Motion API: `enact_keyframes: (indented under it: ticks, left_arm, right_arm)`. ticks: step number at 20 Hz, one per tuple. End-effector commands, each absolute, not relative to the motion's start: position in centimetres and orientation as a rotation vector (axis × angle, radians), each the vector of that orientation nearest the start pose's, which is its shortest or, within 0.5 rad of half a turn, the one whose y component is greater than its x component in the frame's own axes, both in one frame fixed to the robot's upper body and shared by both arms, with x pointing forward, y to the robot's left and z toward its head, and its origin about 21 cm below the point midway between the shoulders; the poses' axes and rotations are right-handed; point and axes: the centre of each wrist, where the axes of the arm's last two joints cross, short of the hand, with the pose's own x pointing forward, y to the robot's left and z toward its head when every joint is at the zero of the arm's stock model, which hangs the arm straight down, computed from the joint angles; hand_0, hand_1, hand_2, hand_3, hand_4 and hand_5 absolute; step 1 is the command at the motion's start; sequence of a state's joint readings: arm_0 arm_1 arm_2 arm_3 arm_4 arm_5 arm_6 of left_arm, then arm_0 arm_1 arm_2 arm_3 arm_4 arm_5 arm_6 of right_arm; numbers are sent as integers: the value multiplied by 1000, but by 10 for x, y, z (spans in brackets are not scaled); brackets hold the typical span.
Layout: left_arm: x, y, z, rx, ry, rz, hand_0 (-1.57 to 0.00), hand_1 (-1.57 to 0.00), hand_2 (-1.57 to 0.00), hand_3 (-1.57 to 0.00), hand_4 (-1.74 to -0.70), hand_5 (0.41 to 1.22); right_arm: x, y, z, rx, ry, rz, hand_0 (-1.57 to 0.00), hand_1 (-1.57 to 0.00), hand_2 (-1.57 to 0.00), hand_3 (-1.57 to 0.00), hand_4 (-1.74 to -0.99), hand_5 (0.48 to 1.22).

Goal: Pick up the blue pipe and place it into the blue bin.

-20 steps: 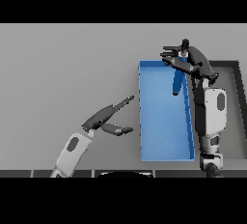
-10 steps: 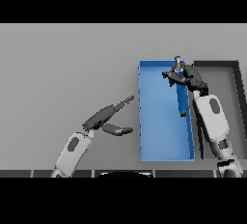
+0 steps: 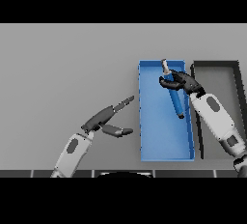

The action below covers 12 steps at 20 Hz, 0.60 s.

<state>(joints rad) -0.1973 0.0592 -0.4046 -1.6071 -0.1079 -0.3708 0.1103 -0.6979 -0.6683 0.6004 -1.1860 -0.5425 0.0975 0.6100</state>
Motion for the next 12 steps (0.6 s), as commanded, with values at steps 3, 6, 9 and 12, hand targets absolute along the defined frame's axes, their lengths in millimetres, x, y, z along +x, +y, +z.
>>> enact_keyframes:
  ticks: [3, 6, 9, 12]
  left_arm:
    - [263, 124, 42, -423, -1534, -879, 1, 1, 1, 1, -885, 427]
    - [265, 125, 46, -426, -1554, -885, 1, 1, 1, 1, -887, 429]
    - [264, 124, 47, -424, -1554, -877, 1, 1, 1, 1, -888, 429]
    - [268, 124, 48, -418, -1550, -881, 1, 1, 1, 1, -886, 431]
  right_arm:
    - [374, -243, 108, -139, -891, 740, -63, -58, -58, -34, -1056, 817]
    - [371, -243, 106, -159, -878, 765, -32, -29, -29, -17, -1038, 734]
    - [371, -239, 101, -166, -876, 775, -16, -14, -14, -8, -1030, 682]
    - [373, -239, 106, -172, -877, 789, -8, -7, -7, -4, -1022, 665]
